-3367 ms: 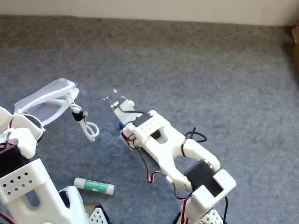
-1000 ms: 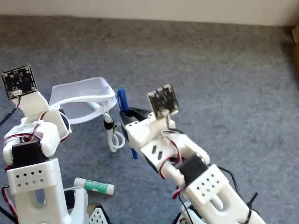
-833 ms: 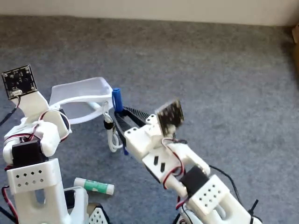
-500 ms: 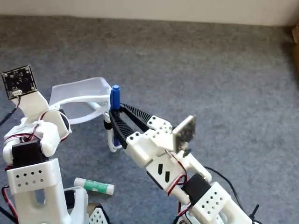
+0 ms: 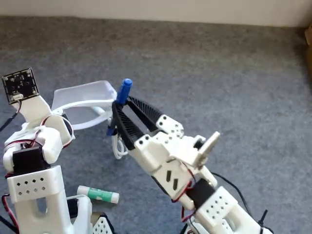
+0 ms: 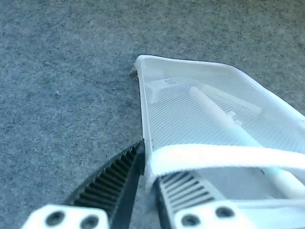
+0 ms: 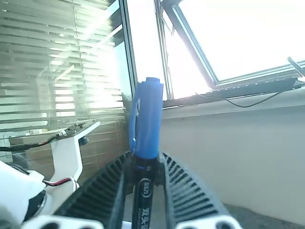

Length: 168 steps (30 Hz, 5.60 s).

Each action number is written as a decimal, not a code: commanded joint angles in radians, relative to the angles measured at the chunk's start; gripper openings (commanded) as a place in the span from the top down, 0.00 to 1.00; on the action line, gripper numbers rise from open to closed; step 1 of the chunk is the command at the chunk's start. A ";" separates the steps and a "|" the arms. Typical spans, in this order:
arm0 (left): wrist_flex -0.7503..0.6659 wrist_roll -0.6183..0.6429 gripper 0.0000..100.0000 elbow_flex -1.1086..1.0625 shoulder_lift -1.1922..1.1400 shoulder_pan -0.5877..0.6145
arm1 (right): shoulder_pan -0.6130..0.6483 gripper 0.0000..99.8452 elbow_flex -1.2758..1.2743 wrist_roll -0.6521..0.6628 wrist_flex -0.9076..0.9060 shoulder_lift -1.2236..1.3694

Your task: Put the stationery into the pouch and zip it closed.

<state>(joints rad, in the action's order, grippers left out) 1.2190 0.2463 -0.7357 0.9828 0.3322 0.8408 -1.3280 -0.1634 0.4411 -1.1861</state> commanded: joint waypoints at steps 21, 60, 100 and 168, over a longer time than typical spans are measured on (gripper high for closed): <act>-0.006 -0.005 0.99 -0.013 0.007 -0.022 | 0.012 0.99 0.217 -0.005 0.555 0.713; -0.006 -0.005 0.99 -0.013 0.007 -0.016 | 0.076 0.99 -0.048 0.229 -0.182 0.173; -0.006 -0.005 0.99 -0.015 0.007 -0.016 | 0.099 0.93 -0.008 0.404 -0.263 0.176; -0.063 0.160 0.99 -0.030 0.007 0.285 | 0.265 0.99 0.179 0.290 -0.702 0.214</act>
<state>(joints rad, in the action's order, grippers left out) 1.1853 0.3874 -0.7802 0.9812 0.5992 1.0388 -1.1561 0.1297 -0.2570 -0.9927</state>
